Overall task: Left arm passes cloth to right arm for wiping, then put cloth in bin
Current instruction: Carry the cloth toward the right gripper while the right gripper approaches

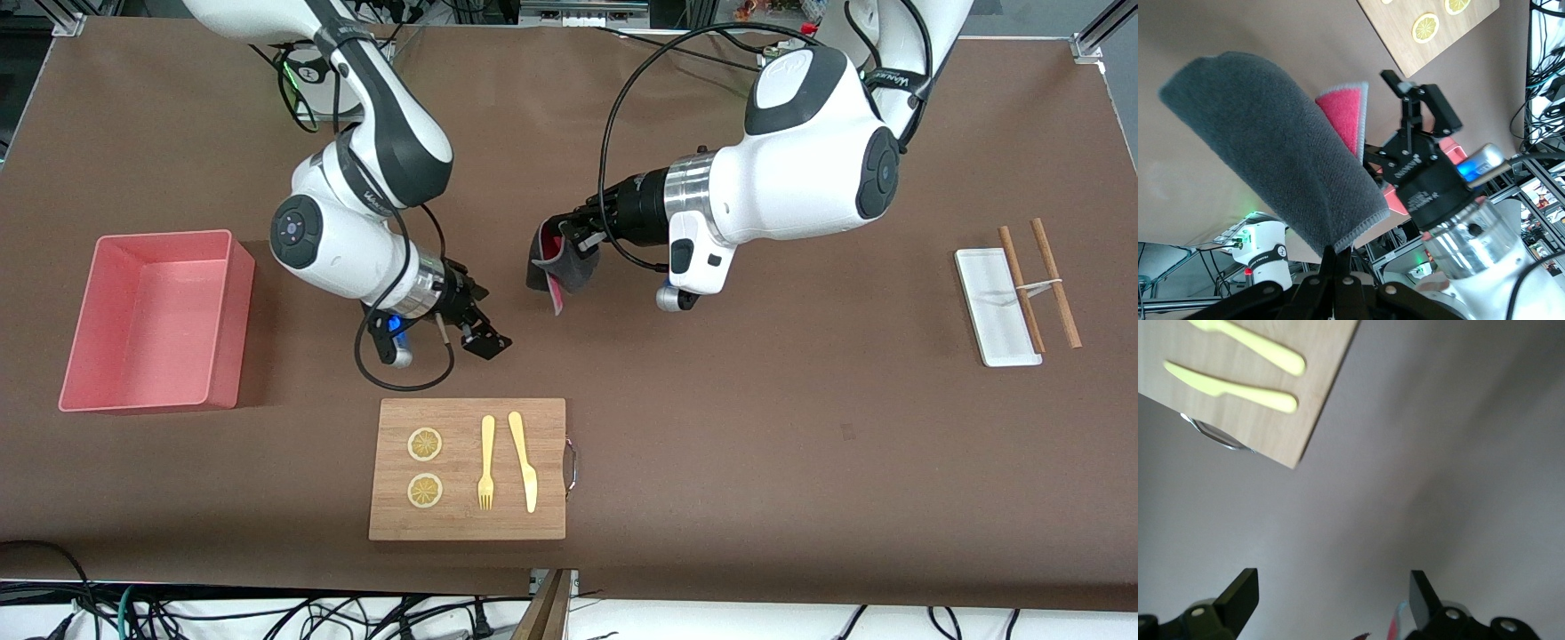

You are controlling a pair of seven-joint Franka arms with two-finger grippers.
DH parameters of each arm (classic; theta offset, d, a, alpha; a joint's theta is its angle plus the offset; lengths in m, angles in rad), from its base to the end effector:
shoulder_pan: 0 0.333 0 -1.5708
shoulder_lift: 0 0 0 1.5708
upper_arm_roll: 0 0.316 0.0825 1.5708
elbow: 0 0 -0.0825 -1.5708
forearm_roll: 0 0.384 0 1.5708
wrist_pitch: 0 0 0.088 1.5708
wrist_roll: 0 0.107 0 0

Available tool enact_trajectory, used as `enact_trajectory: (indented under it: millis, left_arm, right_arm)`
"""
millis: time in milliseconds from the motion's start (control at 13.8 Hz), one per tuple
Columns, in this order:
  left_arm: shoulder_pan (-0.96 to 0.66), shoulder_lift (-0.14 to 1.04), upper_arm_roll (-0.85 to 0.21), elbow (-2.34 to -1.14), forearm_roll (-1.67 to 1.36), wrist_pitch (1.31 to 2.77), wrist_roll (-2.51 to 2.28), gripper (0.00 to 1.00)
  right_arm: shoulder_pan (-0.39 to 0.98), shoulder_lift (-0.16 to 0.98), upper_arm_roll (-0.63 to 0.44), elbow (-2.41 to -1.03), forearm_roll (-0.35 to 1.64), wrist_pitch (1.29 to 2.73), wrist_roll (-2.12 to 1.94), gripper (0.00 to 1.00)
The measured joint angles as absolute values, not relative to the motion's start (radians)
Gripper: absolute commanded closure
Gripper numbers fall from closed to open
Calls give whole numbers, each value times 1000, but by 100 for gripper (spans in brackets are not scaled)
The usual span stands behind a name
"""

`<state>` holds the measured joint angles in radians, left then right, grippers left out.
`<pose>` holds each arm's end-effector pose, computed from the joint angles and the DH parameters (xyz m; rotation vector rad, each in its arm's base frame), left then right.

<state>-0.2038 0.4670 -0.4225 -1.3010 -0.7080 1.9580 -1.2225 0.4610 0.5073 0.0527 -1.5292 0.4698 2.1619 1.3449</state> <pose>0.5905 -0.3970 0.5409 2.1387 0.9889 -0.7026 0.6111 0.3587 0.3800 -2.3682 1.4204 0.3814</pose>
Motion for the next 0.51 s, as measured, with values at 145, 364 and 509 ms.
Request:
enact_trajectory:
  millis: [145,364,509]
  left_arm:
    - [-204,467,-422,-1301,-709,1972,-1220,100]
    - [-203,467,-422,-1300,-731,1984,-1209,100]
    - [-202,467,-422,-1300,-732,1985,-1208,100]
  right_arm:
    - [473,519,53,-1529,502,2161,1354,0]
    - [486,536,56,-1530,543,2124,1363,0]
    - [488,542,56,-1530,585,2088,1364,2]
